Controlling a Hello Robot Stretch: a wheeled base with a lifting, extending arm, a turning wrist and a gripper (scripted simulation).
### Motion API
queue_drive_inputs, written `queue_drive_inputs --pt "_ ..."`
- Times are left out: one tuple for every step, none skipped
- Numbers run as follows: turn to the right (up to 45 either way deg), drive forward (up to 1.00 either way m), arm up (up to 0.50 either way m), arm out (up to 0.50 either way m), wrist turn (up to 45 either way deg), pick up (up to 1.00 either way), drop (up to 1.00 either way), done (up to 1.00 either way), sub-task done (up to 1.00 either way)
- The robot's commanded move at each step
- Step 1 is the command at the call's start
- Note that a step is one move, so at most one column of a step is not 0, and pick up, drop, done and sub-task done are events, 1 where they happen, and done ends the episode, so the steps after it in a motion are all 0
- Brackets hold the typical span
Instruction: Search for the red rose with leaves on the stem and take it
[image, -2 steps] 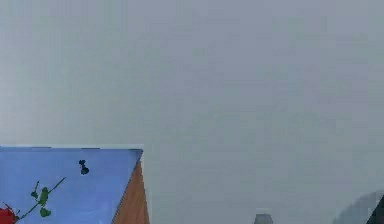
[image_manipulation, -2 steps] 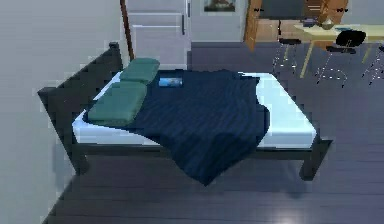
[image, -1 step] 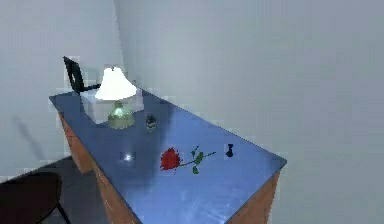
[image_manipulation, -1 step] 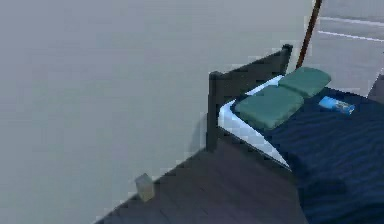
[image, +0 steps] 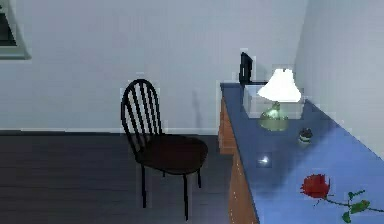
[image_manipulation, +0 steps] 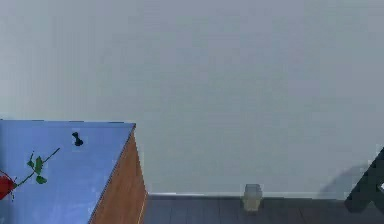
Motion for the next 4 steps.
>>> queue_drive_inputs --pt "-33.0 0.00 0.00 0.00 0.0 0.00 0.00 0.00 0.00" --pt "0.0 0.00 0.50 0.00 0.0 0.00 0.00 0.00 0.00" --pt "0.0 0.00 0.38 0.00 0.0 0.00 0.00 0.00 0.00" --pt "0.0 0.00 0.00 0.50 0.0 0.00 0.00 0.00 0.00"
